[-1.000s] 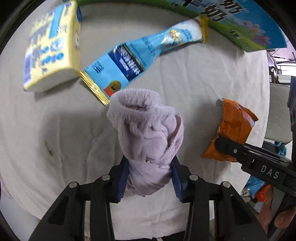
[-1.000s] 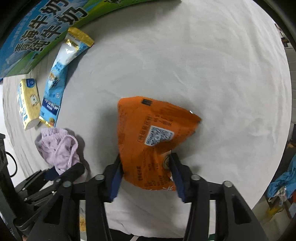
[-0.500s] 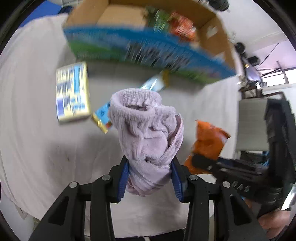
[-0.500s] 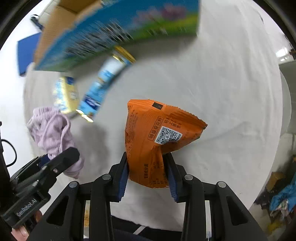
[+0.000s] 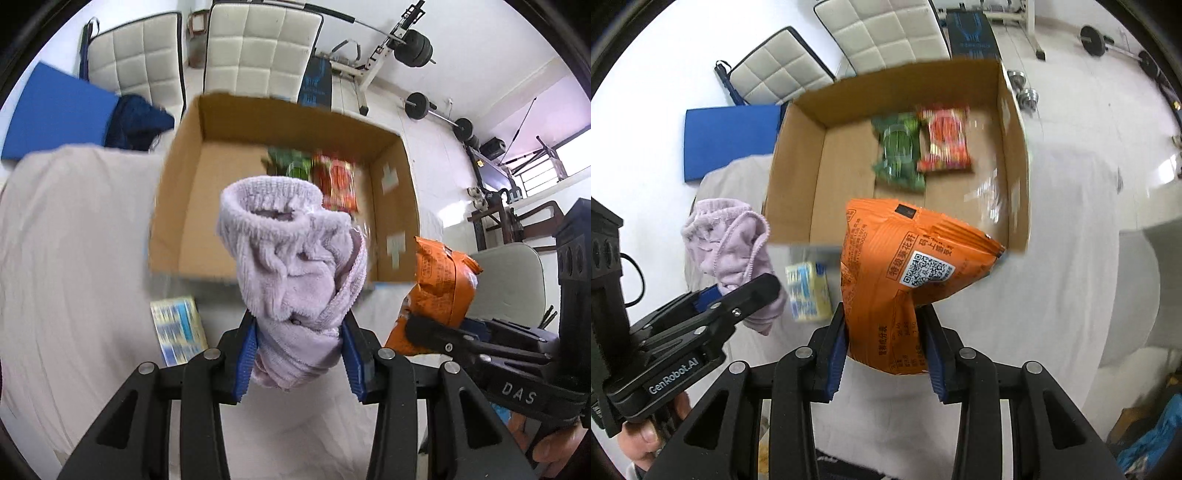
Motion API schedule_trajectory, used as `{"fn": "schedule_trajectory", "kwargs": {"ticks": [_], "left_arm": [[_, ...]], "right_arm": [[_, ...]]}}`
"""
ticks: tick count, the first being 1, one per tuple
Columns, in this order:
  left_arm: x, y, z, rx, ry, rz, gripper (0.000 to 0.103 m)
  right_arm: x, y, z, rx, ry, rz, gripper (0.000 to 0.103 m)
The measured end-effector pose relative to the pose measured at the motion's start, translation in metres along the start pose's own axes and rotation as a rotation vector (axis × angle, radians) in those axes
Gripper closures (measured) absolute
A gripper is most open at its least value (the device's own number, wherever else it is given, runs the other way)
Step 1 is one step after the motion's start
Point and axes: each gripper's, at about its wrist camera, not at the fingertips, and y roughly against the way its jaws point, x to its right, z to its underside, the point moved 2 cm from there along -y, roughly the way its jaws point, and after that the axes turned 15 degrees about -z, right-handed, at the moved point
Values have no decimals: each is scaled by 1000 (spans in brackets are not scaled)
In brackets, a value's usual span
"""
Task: Organize soft objects
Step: 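Carry the cloth and orange bag into the box and release both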
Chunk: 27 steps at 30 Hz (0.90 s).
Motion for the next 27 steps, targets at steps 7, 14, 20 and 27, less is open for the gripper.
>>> {"fn": "schedule_trajectory", "kwargs": {"ticks": [7,14,20,27], "left_arm": [[-10,-20,-62,11,0,-40,65],[-25,-69,-117,-74,38,-38,65],[-28,-129,-145,-189,56,-42,65],[-15,-169,-160,-248,31,-61,64]], "right_arm": [[9,-23,-61,-14,6,62,64],[45,-76,-99,-78,-34,135,64],[75,-123,-103,-145,-68,167,64],[92,-147,-98,-194,-61,195,64]]}}
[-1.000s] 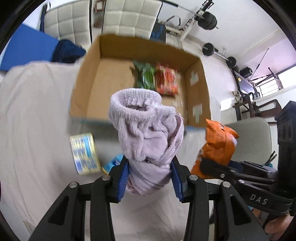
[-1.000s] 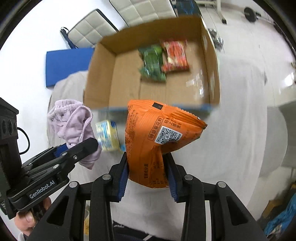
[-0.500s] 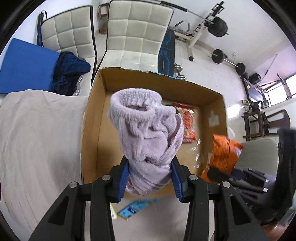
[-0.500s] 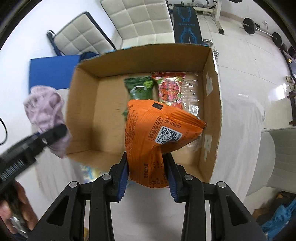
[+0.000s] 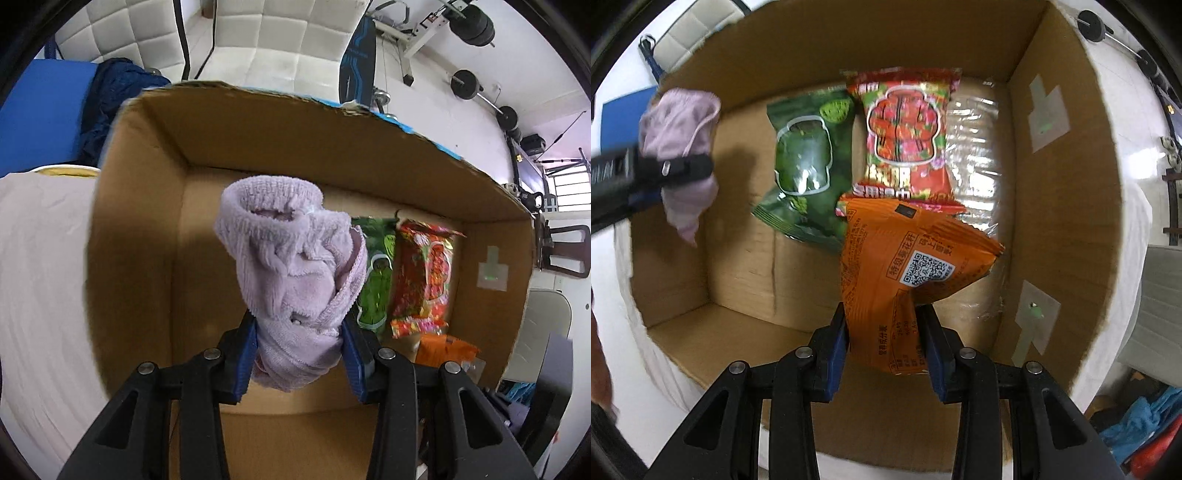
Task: Organize soft objects
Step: 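Carry the cloth and orange bag into the box and release both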
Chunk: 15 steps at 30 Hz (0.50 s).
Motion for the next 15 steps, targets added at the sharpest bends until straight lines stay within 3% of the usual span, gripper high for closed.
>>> {"fn": "schedule_trajectory", "kwargs": {"ticks": [7,9,11,15], "left_arm": [[6,-14,-22,-35,-6,-59,58],[7,-13,-23,-38,-11,-72,54],[9,-8,-23,-18,-26,-100,43],[10,1,-20,-1,-38,-96,39]], "right_arm": [[5,-10,-3,-2,10,39,61],[8,-12,-2,1,3,39,53],[11,-10,-1,10,-9,22,39],[10,-6,0,11,-13,10,37]]}}
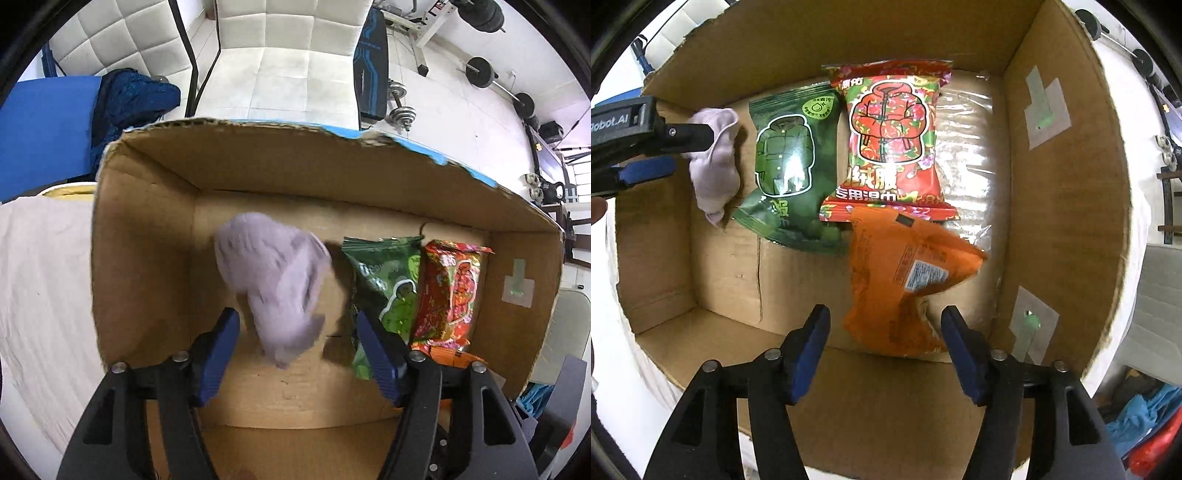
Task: Organize soft objects
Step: 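Carry the cloth and orange bag into the box and release both, then withdraw both tools and move toward the carton and yogurt tube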
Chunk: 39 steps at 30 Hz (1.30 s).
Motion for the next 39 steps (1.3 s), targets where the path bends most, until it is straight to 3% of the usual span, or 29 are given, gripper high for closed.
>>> {"fn": "schedule_trajectory", "kwargs": {"ticks": [4,6,7,8,10,17,26,39], "left_arm": [[0,17,13,38,-11,12,36],[-3,25,20,61,1,26,15],[-4,27,25,65,10,38,0],[-7,26,30,68,13,53,0],[-9,30,40,73,14,50,0],[-12,54,82,169,-15,-17,0],[-22,104,130,327,-8,-72,0],[-42,165,200,467,66,-41,0]], "right_arm": [[-6,13,6,18,-2,-15,31],[-9,19,8,25,-5,-17,24],[-12,22,10,29,-5,-18,11],[-13,25,12,39,-5,-21,3],[-16,31,15,55,-4,-12,0],[-28,51,29,126,20,62,0],[-47,89,61,216,57,62,0],[-79,161,133,388,102,64,0]]}}
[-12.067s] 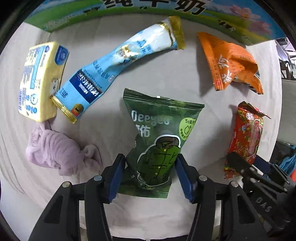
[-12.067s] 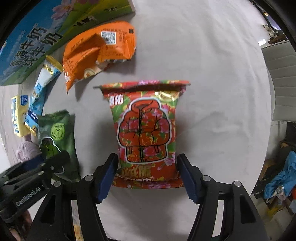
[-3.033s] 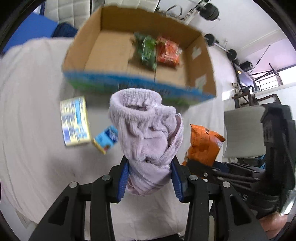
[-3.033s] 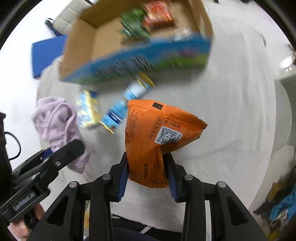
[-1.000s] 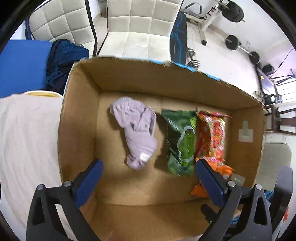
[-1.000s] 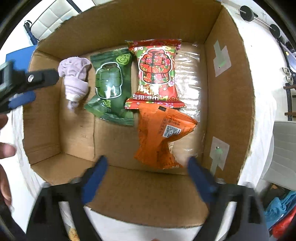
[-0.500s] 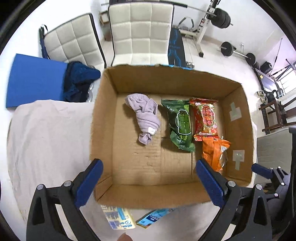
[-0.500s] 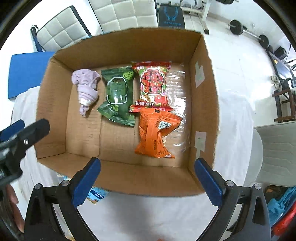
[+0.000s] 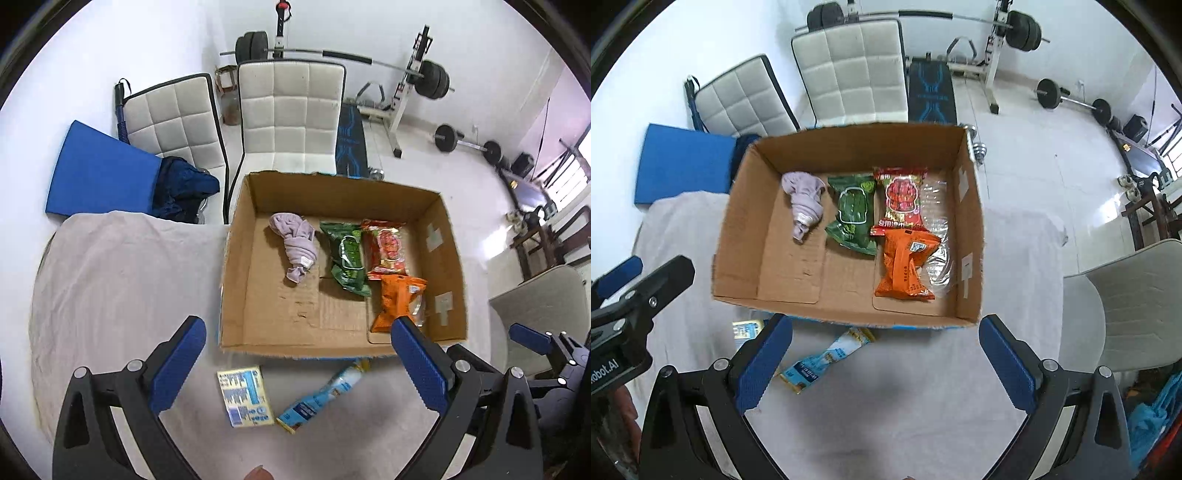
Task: Organize soft objects
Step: 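Withdraw both tools and move toward the carton and yogurt tube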
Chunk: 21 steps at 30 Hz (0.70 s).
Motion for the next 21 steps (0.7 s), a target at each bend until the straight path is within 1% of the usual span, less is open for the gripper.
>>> {"fn": "schedule_trajectory", "kwargs": {"ticks": [3,6,10,12,14,17,19,21], "left_arm": [[-6,17,8,22,11,5,0],[-10,29,14,37,8,-5,0],[-14,39,20,54,7,-10,0],[-16,39,23,57,11,-8,0],[-21,32,25,38,29,3,0],[-32,19,32,3,63,-3,0],[-41,5,41,-28,87,-19,0],[-51,-15,52,-84,102,-32,0]], "right_arm": [[-3,15,8,13,-3,-5,0],[-5,29,16,26,-8,-16,0],[-8,43,23,44,-3,-12,0],[-6,43,25,40,-25,-17,0],[-3,38,29,13,-58,-40,0],[-2,20,39,-19,-94,-91,0],[1,-4,50,-71,-131,-120,0],[6,-36,63,-131,-195,-166,0]]}}
